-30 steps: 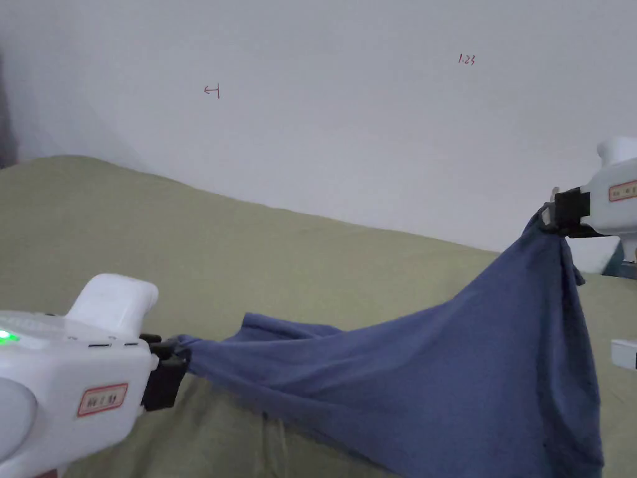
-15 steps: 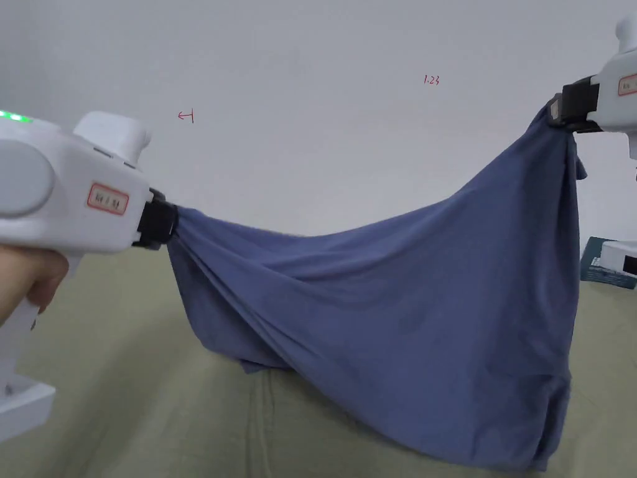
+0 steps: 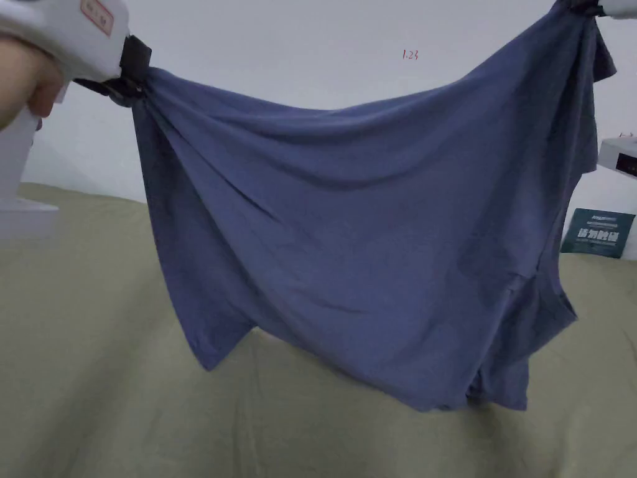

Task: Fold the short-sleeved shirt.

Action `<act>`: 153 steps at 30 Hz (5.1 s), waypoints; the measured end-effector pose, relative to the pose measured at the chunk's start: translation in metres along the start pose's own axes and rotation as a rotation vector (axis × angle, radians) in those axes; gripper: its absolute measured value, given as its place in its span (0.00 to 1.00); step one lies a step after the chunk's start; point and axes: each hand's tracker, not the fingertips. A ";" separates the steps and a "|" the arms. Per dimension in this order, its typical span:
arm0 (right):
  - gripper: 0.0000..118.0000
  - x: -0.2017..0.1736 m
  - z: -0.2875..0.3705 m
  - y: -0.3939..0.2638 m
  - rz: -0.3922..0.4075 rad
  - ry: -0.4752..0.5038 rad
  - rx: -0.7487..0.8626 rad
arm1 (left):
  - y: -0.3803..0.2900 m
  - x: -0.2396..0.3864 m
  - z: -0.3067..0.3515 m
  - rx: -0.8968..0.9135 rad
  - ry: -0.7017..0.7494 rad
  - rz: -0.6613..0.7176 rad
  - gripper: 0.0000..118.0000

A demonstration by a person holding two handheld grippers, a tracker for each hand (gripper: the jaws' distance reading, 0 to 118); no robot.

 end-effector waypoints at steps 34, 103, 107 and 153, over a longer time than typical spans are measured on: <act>0.02 -0.005 0.121 -0.028 0.046 0.120 -0.055 | -0.075 -0.019 0.059 -0.096 -0.042 -0.188 0.02; 0.01 -0.218 0.520 -0.273 -0.267 0.158 -0.736 | -0.401 0.089 0.354 -0.334 -0.150 0.158 0.00; 0.01 -0.233 0.545 -0.285 -0.280 0.232 -0.784 | -0.435 0.075 0.376 -0.434 -0.135 0.204 0.00; 0.08 -0.133 0.454 -0.354 -0.236 0.022 -0.807 | -0.428 0.025 0.239 -0.466 0.018 0.224 0.04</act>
